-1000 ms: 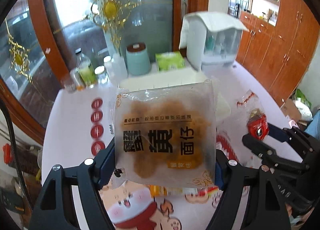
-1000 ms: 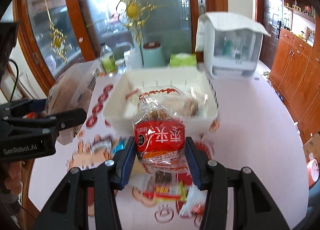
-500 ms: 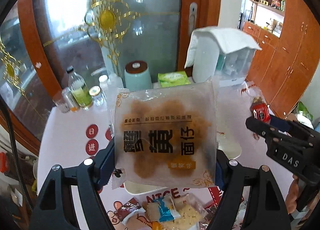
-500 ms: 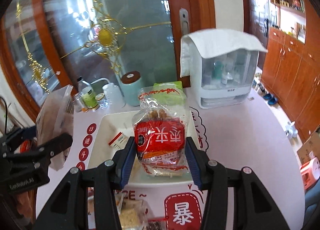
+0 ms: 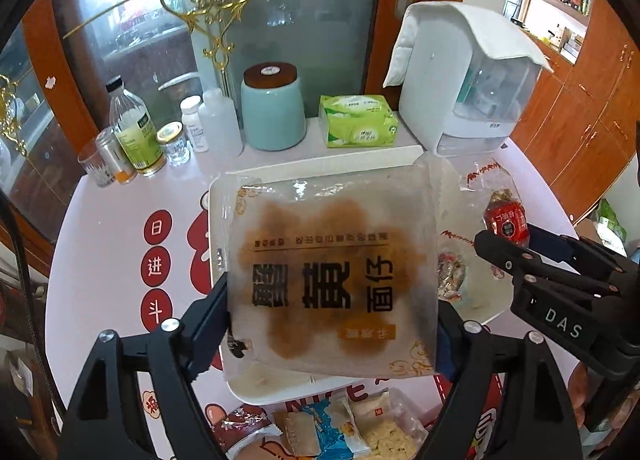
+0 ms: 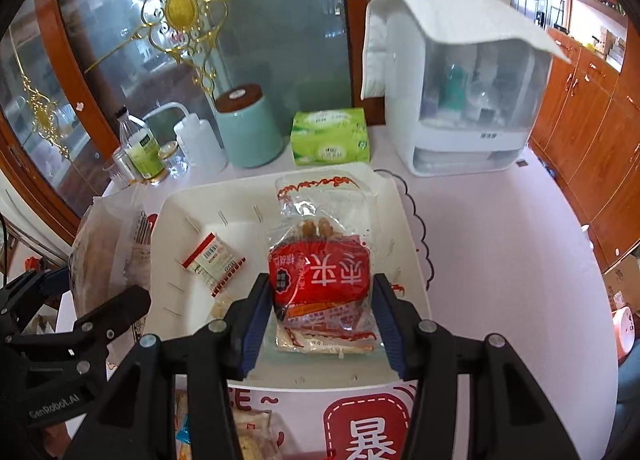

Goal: Organize snacks
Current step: 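Open both grippers to drop the bags into the white tray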

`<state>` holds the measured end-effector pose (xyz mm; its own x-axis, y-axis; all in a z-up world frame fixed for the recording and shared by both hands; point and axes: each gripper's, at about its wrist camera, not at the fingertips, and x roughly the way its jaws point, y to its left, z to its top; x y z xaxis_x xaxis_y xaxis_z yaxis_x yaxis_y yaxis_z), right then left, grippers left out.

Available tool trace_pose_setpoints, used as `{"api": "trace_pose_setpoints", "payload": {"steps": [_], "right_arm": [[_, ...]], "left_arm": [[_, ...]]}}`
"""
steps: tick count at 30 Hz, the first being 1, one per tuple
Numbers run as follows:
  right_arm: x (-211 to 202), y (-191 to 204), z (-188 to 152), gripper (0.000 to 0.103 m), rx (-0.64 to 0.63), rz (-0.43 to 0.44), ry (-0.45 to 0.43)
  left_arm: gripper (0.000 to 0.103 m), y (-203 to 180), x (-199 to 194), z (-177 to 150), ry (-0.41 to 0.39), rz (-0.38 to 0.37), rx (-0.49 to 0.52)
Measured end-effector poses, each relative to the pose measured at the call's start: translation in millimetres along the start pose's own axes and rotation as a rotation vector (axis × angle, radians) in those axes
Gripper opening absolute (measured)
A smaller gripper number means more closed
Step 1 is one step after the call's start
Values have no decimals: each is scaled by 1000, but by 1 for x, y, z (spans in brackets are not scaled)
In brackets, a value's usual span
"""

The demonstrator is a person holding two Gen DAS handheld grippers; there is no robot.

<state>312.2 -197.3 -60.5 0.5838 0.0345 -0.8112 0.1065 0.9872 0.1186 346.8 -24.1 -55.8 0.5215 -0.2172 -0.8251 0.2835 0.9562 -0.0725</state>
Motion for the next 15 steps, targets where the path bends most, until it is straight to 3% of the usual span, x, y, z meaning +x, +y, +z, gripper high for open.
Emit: {"api": "trace_pose_setpoints", "payload": {"steps": [5,7,15], "right_arm": [[8,-3,-1,58,27,47,14],[8,-5,-3,67,42,55,16],[5,-14,-9,69,109,95,30]], "left_arm": [[91,2,6,0,20,-46,-24],[91,1,5,1,10,-51,-27],[91,1,-3,-3,-15,-59,-47]]}}
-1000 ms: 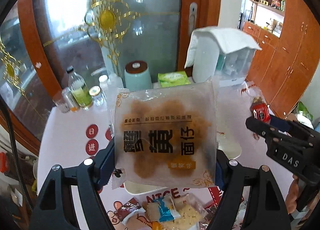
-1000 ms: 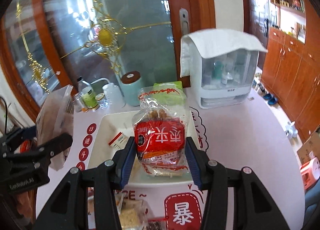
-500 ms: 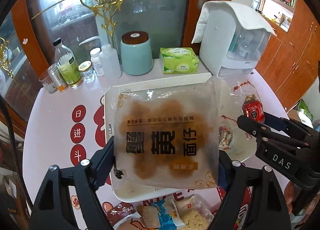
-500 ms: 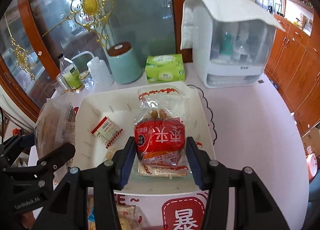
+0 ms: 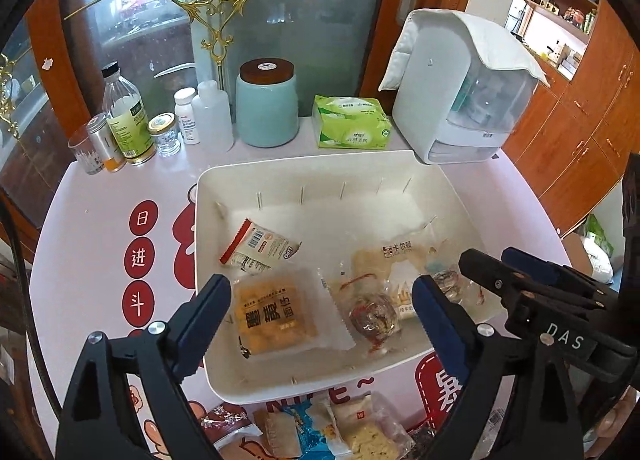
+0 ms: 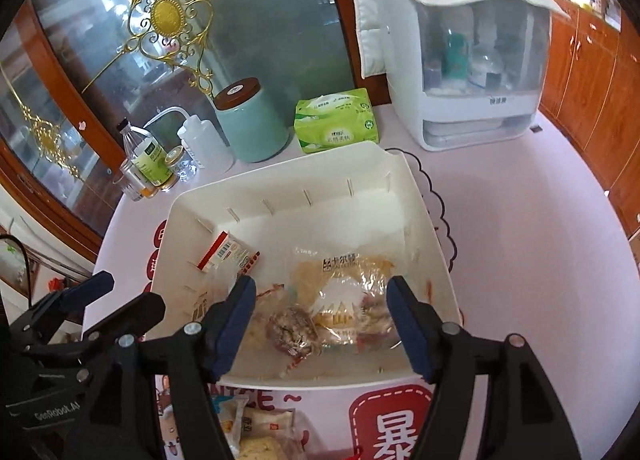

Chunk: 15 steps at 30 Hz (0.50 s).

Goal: Organize snacks
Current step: 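Open both grippers to drop the bags into the white tray, then withdraw both open grippers from the tray back to the snack pile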

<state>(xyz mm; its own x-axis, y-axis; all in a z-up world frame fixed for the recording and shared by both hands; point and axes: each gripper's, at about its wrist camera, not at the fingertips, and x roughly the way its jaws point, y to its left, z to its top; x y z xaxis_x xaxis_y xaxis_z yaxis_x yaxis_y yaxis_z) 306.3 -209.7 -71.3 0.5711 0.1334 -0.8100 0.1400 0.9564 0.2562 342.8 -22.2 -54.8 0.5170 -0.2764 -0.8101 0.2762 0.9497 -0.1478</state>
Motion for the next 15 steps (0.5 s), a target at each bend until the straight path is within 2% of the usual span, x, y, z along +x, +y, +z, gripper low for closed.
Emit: {"api": "trace_pose_setpoints", "payload": {"steps": [6,11,15], "right_arm": [[-12,-1,-9,69,-5,3,-8],[-26,0,-17,69,-13,6,-17],[-42,1,-24,69,-18,5,-32]], "left_arm": [[91,-4,-11,-6,1,-29,-6],[85,-16,-25,-13,-4,-5,48],[85,-21,-40,-17,-2,-9,52]]}}
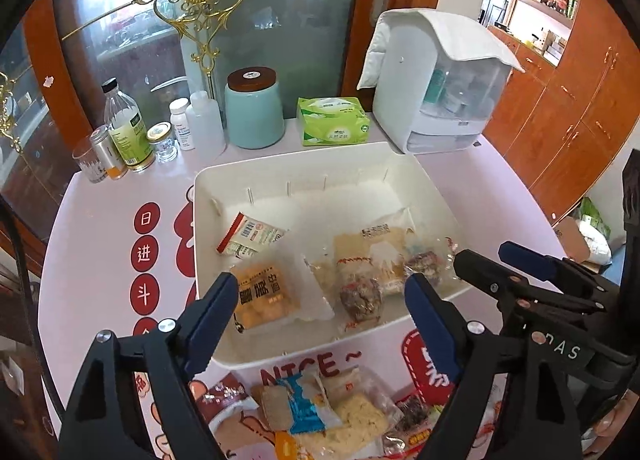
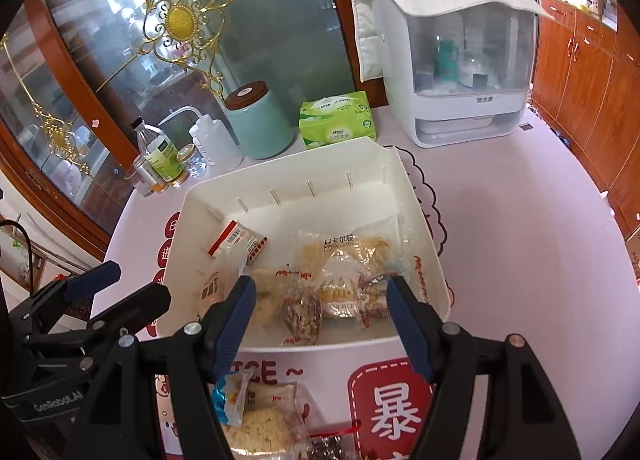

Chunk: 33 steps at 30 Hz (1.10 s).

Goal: Organize snacks
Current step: 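Withdraw both open grippers from the tray back to the snack pile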

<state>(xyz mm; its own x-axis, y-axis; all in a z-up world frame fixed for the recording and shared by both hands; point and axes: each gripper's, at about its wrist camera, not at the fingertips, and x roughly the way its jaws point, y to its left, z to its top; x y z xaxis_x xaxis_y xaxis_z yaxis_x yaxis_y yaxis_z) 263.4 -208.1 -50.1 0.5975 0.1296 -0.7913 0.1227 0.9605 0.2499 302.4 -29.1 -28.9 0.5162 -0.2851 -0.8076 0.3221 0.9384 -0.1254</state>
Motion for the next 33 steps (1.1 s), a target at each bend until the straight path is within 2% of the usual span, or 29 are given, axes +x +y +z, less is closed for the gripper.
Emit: {"api": "trace_pose_setpoints", "payload": {"steps": [3,13,18,28,30,32,33], "right_arm": [[-12,1,-5,69,0,3,-12],[-58,-1,-29,69,0,10,-54],[-78,-5,-44,69,-8,11,-68],[-100,-20,-86,69,-16,3,-47],[-102,-24,-96,69,-15,-7,-44],[-105,-29,-104,69,-12,-14,-40],[-106,-32,-109,69,-10,-19,-38]], "left_arm": [[85,-2,-13,-3,-11,-17,-8],[84,-18,-54,-24,-58,52,41],[84,-28,-70,-40,-74,55,62],[84,-37,-74,-77,-38,22,50],[81,-36,-73,-86,-25,3,44],[70,-34,-70,-93,-2,-4,40],[68,-33,-68,-97,11,-13,36]]}}
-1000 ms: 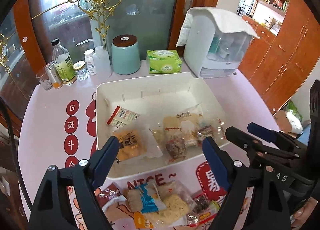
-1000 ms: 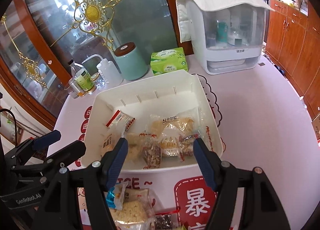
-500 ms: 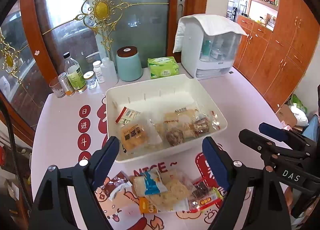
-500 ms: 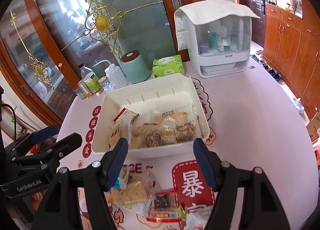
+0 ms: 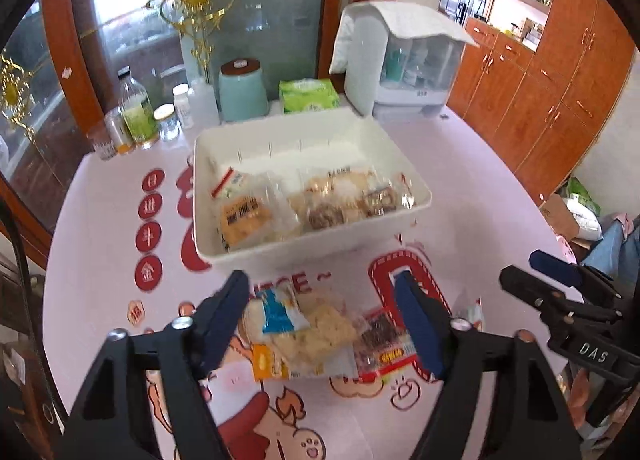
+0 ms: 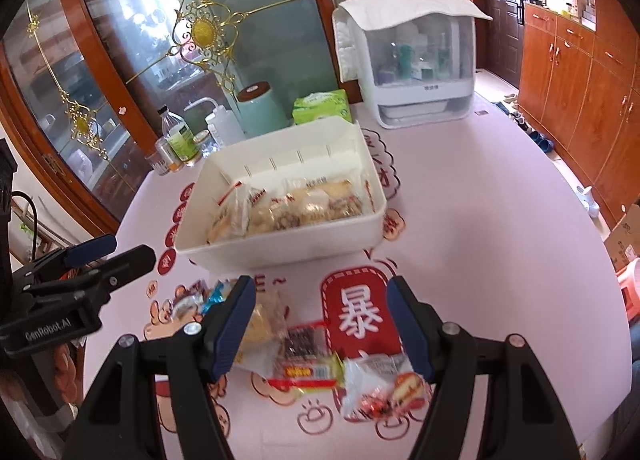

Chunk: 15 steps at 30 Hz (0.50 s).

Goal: Organize snacks
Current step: 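Withdraw both open grippers from the tray back to the snack pile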

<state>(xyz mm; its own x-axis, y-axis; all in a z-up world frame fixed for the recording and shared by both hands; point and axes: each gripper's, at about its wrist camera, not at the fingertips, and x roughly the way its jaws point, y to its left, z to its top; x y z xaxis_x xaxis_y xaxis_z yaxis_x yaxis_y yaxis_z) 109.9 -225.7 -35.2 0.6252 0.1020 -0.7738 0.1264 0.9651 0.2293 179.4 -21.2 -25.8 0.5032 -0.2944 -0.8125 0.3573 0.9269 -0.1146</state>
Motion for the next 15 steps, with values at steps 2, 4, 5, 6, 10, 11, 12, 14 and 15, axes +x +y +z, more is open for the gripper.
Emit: {"api": "trace_pose_setpoints", "payload": {"steps": [2,4,5,6,10,11,12,14,15], "right_arm": [[-1,-5,-8,69,2,-10,1],[-2,-10,-17,69,2,-23,4],[-2,-13,-22,69,3,-31,6],[-2,-15,-26,69,1,-36,10],[5,-23,-46,69,-6,-61,37],[9,-25,-53,69,-8,-72,50],[11,-27,-58,69,-9,-78,58],[20,-31,-71,69,-11,-92,86],[25,-33,-78,69,-12,-100,101]], "left_arm": [[65,3,2,-9,19,-11,-11],[65,8,3,-18,26,-2,-21],[65,10,4,-22,31,7,-26],[65,12,5,-26,40,12,-31],[65,24,18,-45,89,27,-57],[66,27,23,-52,107,31,-66],[66,30,27,-56,120,33,-71],[66,34,37,-66,150,35,-78],[66,35,42,-71,164,38,-76]]}}
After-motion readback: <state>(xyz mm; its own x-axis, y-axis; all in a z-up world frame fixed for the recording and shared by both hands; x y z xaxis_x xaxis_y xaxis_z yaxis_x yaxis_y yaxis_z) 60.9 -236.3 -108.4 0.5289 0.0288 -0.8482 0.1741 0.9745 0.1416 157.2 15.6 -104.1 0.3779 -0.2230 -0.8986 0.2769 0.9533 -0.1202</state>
